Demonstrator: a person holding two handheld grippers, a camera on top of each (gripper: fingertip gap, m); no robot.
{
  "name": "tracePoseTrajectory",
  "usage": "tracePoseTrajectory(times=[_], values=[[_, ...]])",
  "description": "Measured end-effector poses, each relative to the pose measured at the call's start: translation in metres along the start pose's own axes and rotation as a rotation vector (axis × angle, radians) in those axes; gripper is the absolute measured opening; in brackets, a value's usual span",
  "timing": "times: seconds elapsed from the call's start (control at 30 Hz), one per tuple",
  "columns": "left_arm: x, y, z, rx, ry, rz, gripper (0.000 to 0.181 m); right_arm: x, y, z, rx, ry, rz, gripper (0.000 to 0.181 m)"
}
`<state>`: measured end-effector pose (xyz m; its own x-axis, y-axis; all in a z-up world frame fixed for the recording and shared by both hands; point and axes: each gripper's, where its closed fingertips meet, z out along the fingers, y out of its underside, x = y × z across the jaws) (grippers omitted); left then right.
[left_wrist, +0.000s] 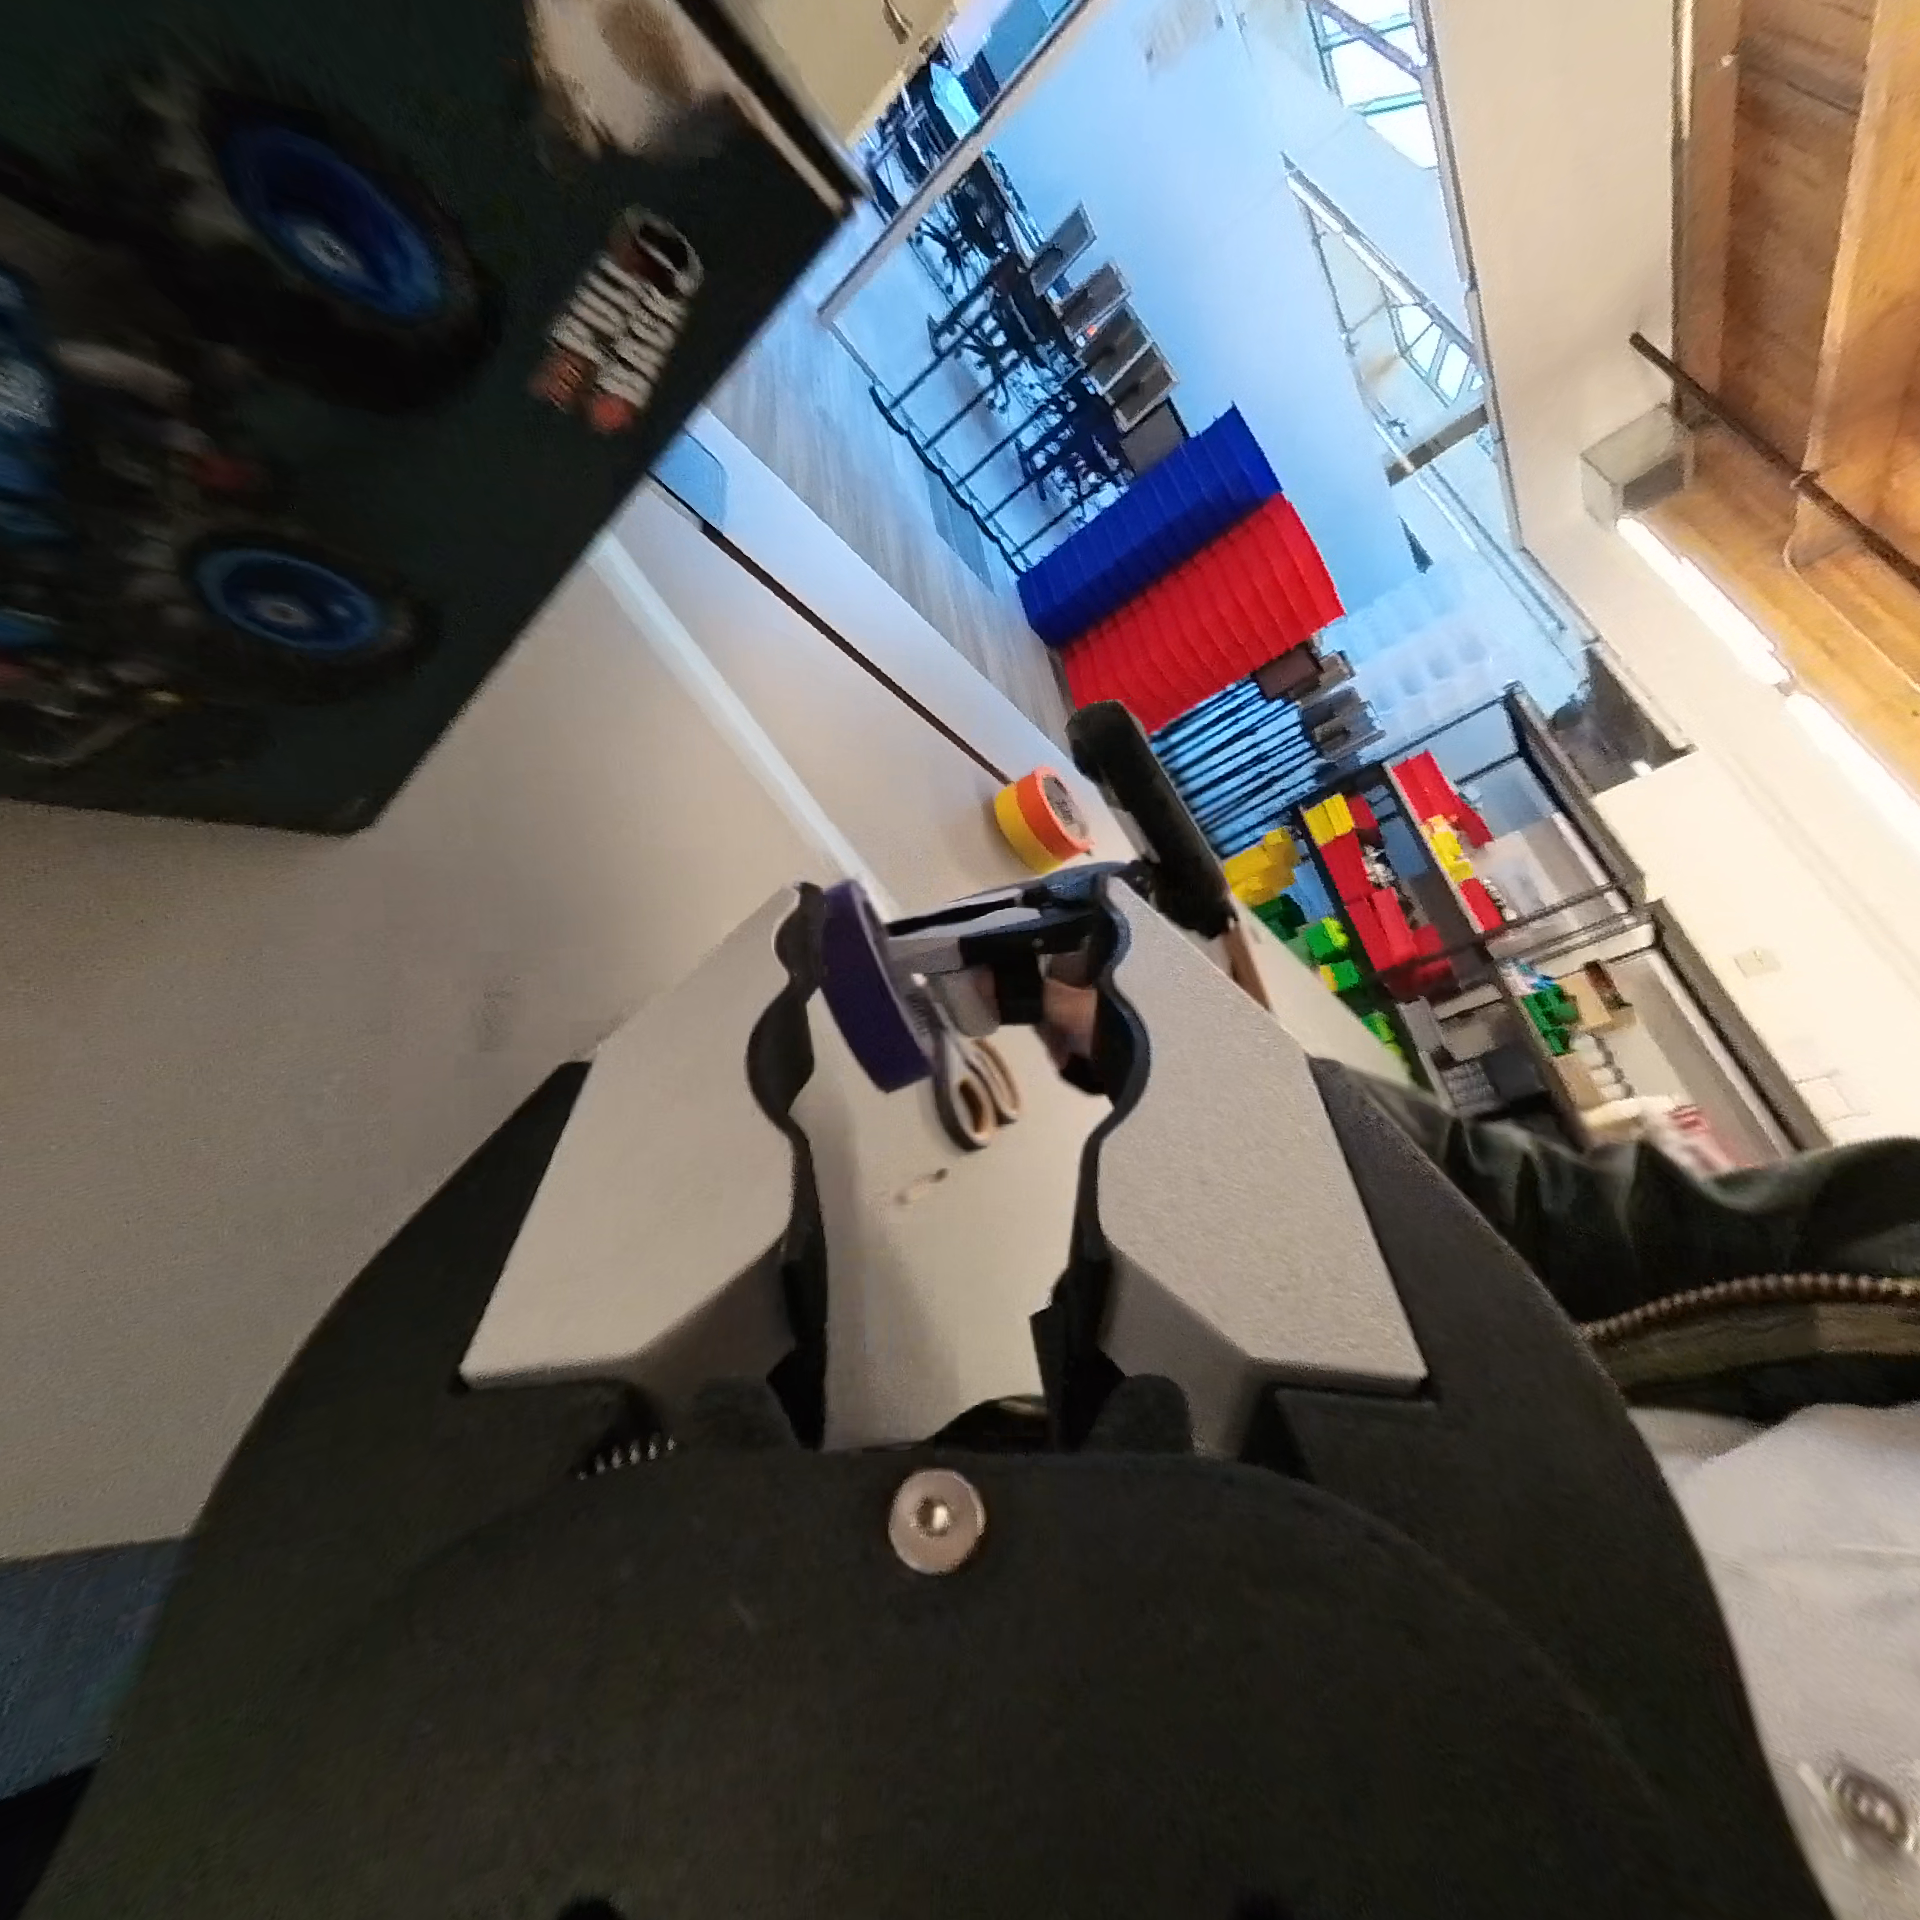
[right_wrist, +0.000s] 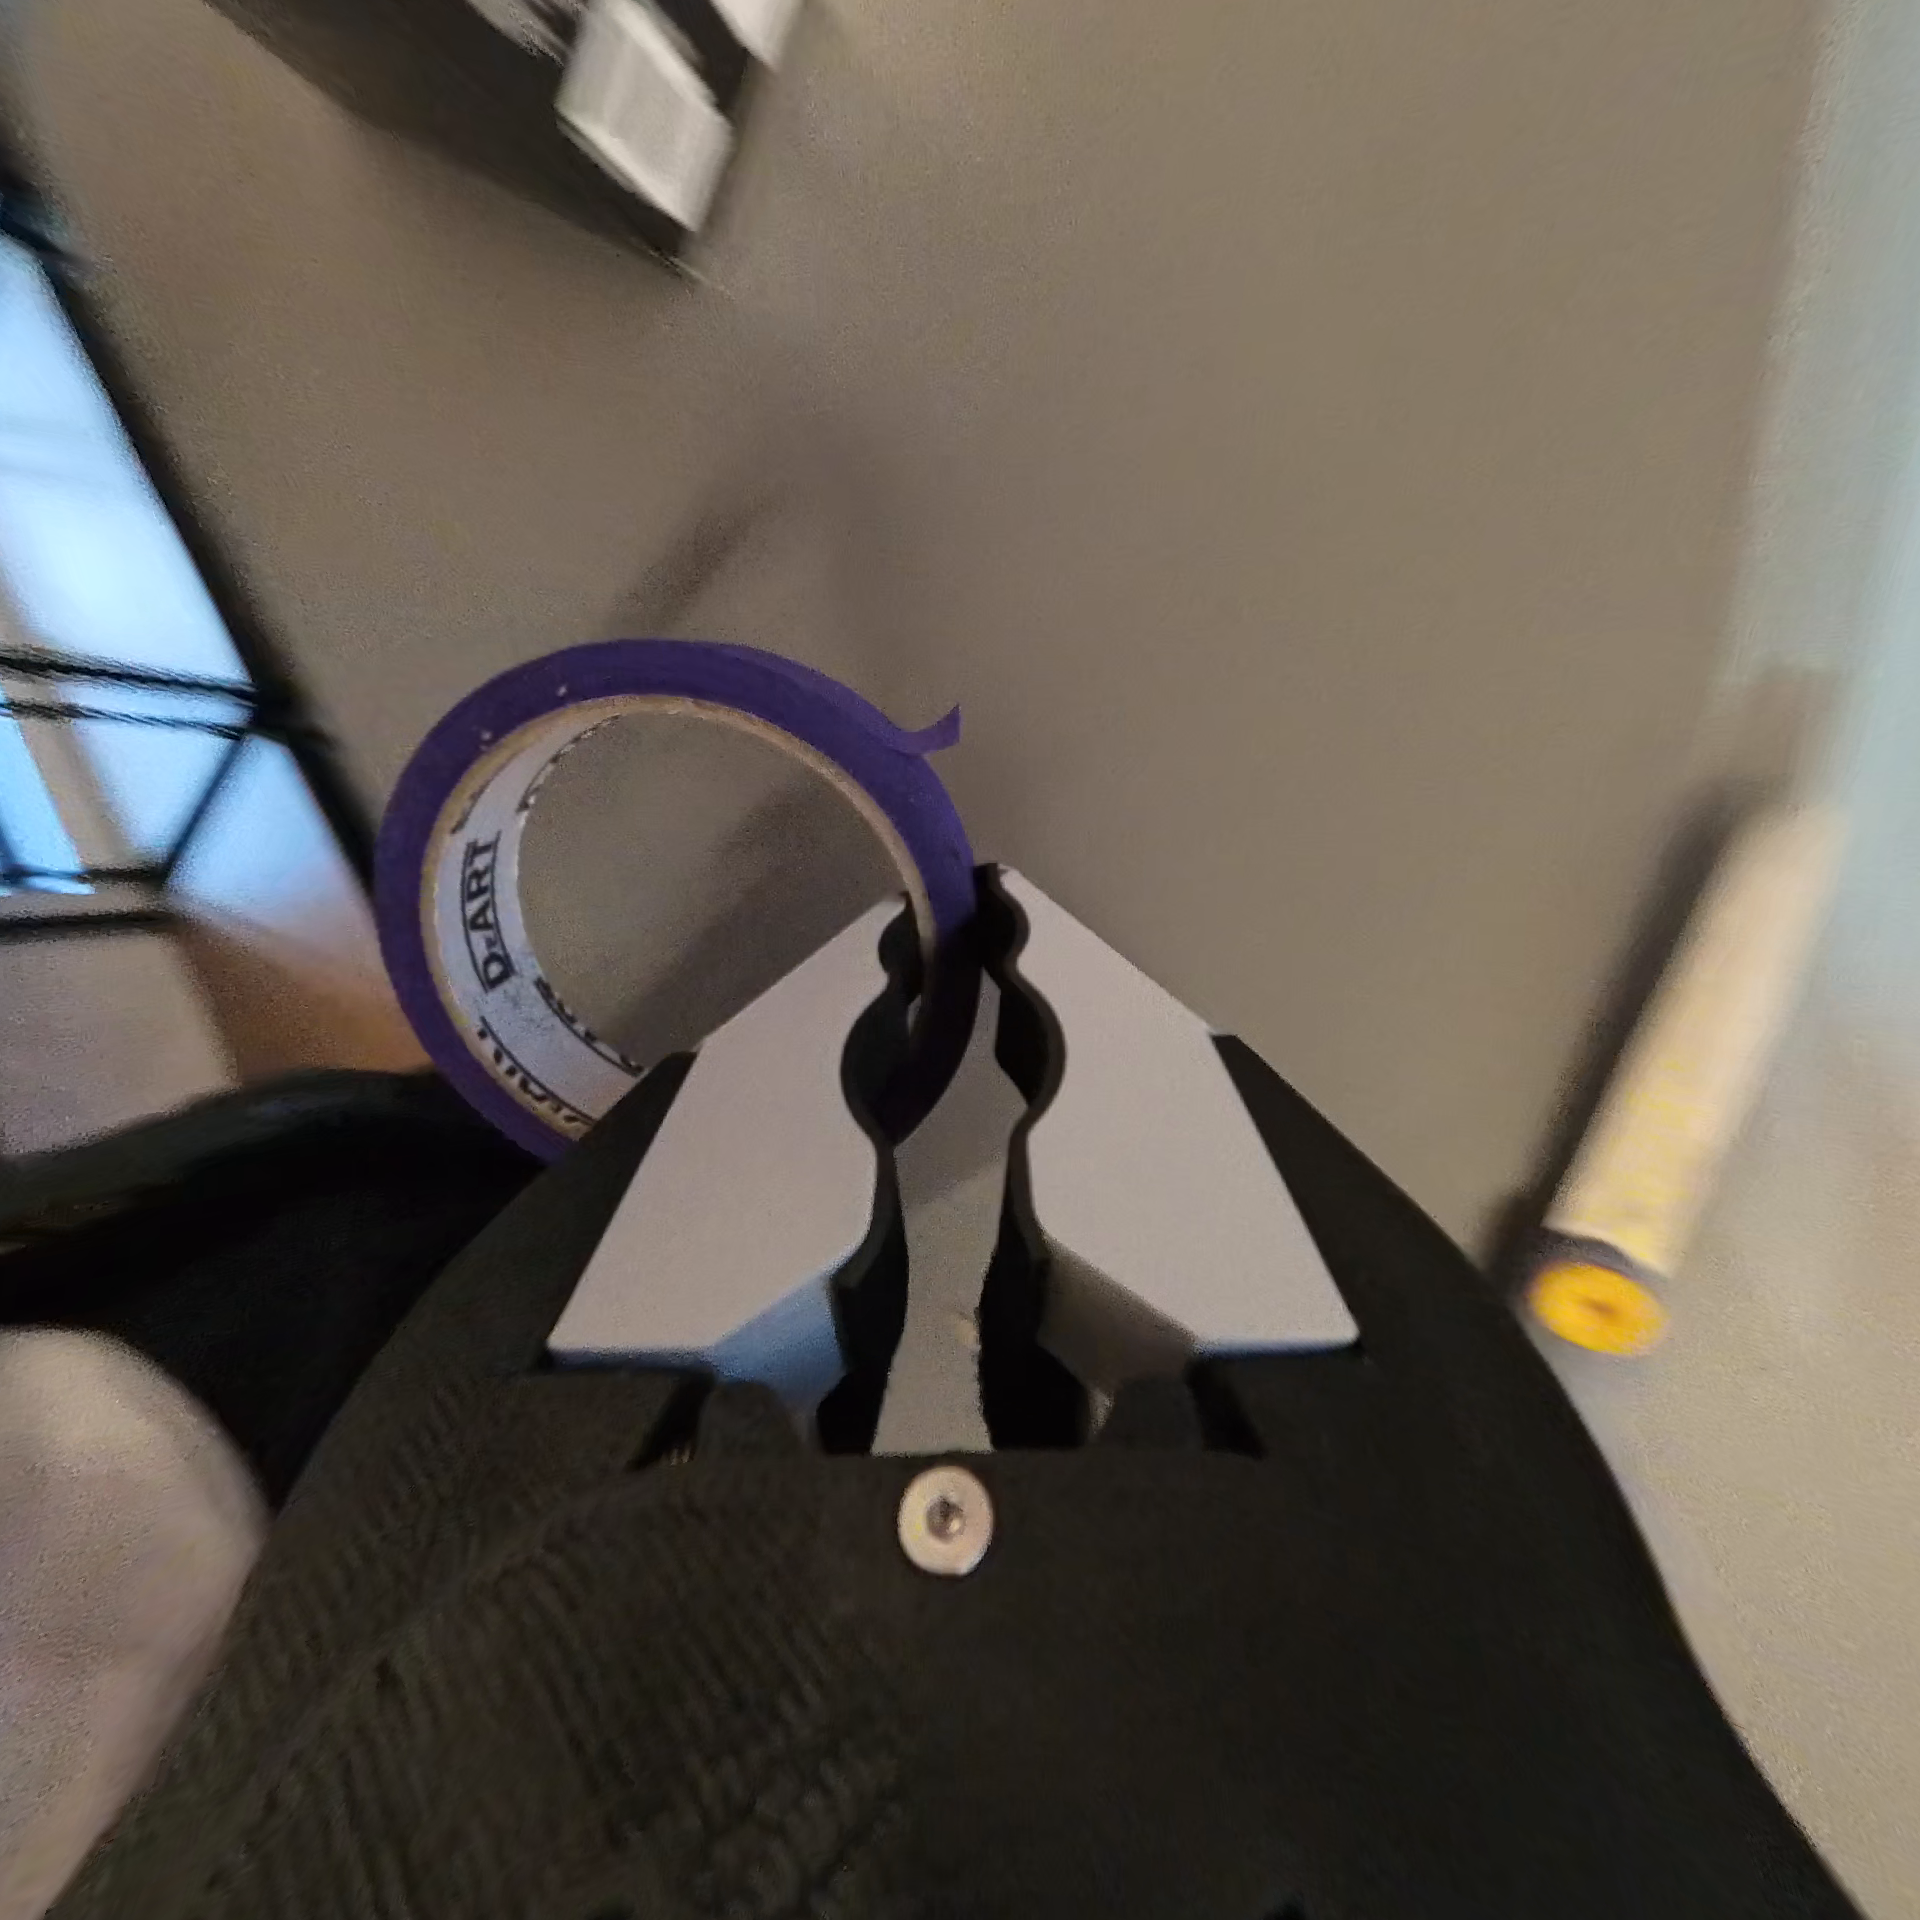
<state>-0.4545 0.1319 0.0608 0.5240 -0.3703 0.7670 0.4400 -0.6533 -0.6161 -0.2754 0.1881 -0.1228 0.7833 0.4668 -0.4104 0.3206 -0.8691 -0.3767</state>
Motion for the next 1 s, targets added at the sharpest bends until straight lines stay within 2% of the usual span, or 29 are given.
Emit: tracePoseTrajectory(times=[0.1, 0.2, 0.3, 0.37, 0.4, 0.5, 0.53, 0.6, 0.7, 0.77, 0.87, 0.93, 1.0], values=[[-0.019, -0.019, -0.033, 0.002, -0.058, 0.132, 0.050, 0.047, 0.022, 0.004, -0.163, 0.154, -0.058, 0.009], [-0.035, -0.050, -0.061, -0.007, -0.115, 0.330, 0.050, 0.068, 0.040, 0.010, -0.288, 0.244, -0.108, 0.010], [-0.050, -0.083, -0.072, -0.092, -0.151, 0.573, 0.051, 0.063, 0.036, 0.009, -0.260, 0.242, -0.094, 0.020], [-0.059, -0.108, -0.073, -0.152, -0.176, 0.728, 0.051, 0.065, 0.042, 0.001, -0.280, 0.270, -0.055, 0.047], [-0.063, -0.122, -0.073, -0.169, -0.189, 0.797, 0.050, 0.064, 0.045, -0.006, -0.284, 0.282, -0.034, 0.053], [-0.067, -0.158, -0.067, -0.222, -0.180, 0.983, 0.043, 0.056, 0.030, -0.039, -0.155, 0.346, -0.008, 0.055], [-0.068, -0.166, -0.064, -0.245, -0.168, 1.043, 0.042, 0.046, 0.015, -0.053, -0.080, 0.359, -0.025, 0.053], [-0.069, -0.178, -0.054, -0.274, -0.129, 1.168, 0.045, 0.007, -0.037, -0.081, 0.134, 0.339, -0.142, 0.051], [-0.068, -0.182, -0.030, -0.311, -0.050, 1.382, 0.044, -0.093, -0.128, -0.119, 0.470, 0.243, -0.456, 0.052], [-0.072, -0.175, -0.013, -0.370, 0.002, 1.493, 0.044, -0.151, -0.172, -0.129, 0.611, 0.246, -0.655, 0.056], [-0.079, -0.161, 0.006, -0.447, 0.083, 1.558, 0.043, -0.210, -0.211, -0.108, 0.656, 0.228, -0.899, 0.061], [-0.088, -0.156, 0.012, -0.501, 0.100, 1.578, 0.043, -0.226, -0.220, -0.079, 0.566, 0.201, -0.991, 0.060], [-0.090, -0.158, 0.016, -0.498, 0.109, 1.585, 0.040, -0.233, -0.226, -0.057, 0.490, 0.206, -1.064, 0.056]])
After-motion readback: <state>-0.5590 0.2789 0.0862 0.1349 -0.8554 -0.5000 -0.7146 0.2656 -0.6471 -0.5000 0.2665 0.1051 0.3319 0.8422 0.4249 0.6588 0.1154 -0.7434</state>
